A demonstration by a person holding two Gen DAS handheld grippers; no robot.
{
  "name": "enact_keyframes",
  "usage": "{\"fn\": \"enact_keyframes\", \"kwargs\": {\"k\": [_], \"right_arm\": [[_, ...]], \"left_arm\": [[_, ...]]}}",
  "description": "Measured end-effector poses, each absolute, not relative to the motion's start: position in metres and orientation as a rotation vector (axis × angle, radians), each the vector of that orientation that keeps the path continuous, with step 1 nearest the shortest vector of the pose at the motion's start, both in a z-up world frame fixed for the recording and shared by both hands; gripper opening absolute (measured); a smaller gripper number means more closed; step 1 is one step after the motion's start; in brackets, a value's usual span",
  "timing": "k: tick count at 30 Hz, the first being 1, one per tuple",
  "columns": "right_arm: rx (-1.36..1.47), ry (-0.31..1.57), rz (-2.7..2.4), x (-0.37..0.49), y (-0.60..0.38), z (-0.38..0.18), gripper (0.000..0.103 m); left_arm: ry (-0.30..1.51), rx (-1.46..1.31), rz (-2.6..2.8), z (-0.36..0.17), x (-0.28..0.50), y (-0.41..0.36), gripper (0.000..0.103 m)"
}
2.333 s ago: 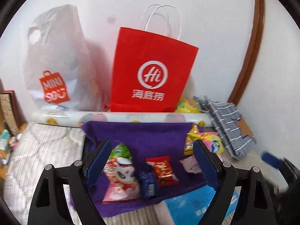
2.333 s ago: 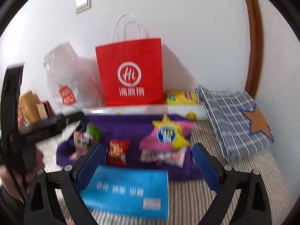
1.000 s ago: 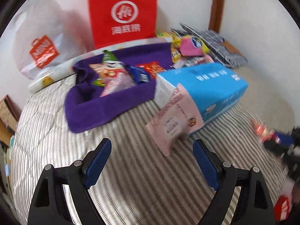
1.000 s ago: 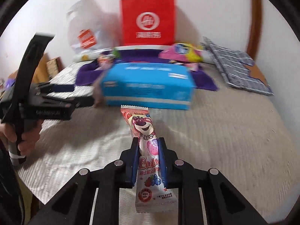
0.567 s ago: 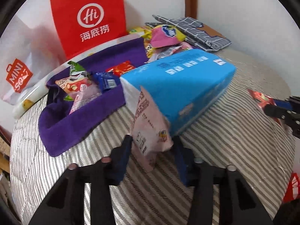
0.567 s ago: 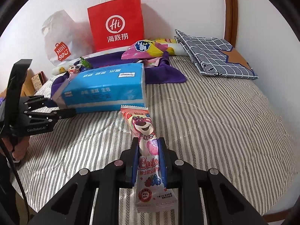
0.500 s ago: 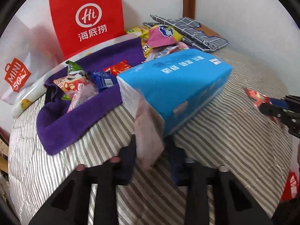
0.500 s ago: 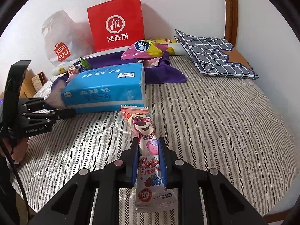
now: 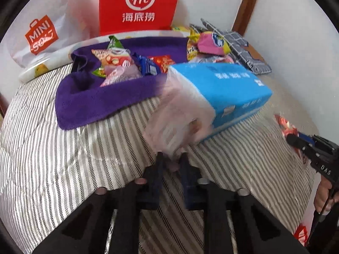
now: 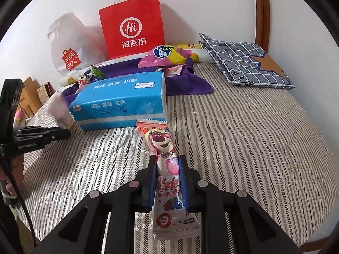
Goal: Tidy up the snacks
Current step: 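Grasp the pink-white packet by the tissue box with the left tool while the right tool holds its packet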
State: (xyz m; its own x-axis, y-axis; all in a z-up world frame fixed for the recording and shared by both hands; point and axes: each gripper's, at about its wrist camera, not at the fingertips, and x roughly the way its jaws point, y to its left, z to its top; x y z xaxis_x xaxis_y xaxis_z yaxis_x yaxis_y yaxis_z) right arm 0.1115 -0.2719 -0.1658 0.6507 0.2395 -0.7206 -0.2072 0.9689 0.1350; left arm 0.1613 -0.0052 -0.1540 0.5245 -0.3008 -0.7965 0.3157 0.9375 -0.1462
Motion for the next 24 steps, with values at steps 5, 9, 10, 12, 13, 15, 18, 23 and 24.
{"fn": "enact_keyframes", "kwargs": {"k": [5, 9, 10, 12, 13, 15, 18, 23, 24], "right_arm": [[0.042, 0.846, 0.243, 0.114, -0.273, -0.171, 0.019], [0.041, 0.850, 0.240, 0.114, -0.274, -0.171, 0.019], [0.040, 0.851, 0.240, 0.114, -0.274, -0.171, 0.019], [0.040, 0.855, 0.241, 0.115, -0.274, -0.171, 0.019], [0.041, 0.855, 0.241, 0.115, -0.274, -0.171, 0.019], [0.041, 0.855, 0.240, 0.115, -0.274, -0.171, 0.019], [0.040, 0.856, 0.239, 0.115, -0.273, -0.170, 0.019], [0.049, 0.859, 0.228, 0.115, -0.279, -0.171, 0.019], [0.052, 0.860, 0.227, 0.115, -0.279, -0.171, 0.019]], "left_arm": [[0.951, 0.022, -0.373, -0.152, 0.162, -0.012, 0.007], [0.944, 0.041, -0.311, -0.152, 0.169, -0.009, 0.020], [0.939, 0.034, -0.297, -0.151, 0.171, -0.006, 0.040], [0.909, 0.014, -0.301, -0.146, 0.174, -0.002, 0.059], [0.895, 0.011, -0.312, -0.144, 0.174, -0.002, 0.062], [0.898, 0.046, -0.332, -0.142, 0.179, -0.007, 0.064], [0.900, 0.159, -0.298, -0.148, 0.187, -0.019, 0.064], [0.919, 0.205, -0.293, -0.160, 0.195, -0.022, 0.056], [0.931, 0.199, -0.304, -0.161, 0.196, -0.022, 0.049]]}}
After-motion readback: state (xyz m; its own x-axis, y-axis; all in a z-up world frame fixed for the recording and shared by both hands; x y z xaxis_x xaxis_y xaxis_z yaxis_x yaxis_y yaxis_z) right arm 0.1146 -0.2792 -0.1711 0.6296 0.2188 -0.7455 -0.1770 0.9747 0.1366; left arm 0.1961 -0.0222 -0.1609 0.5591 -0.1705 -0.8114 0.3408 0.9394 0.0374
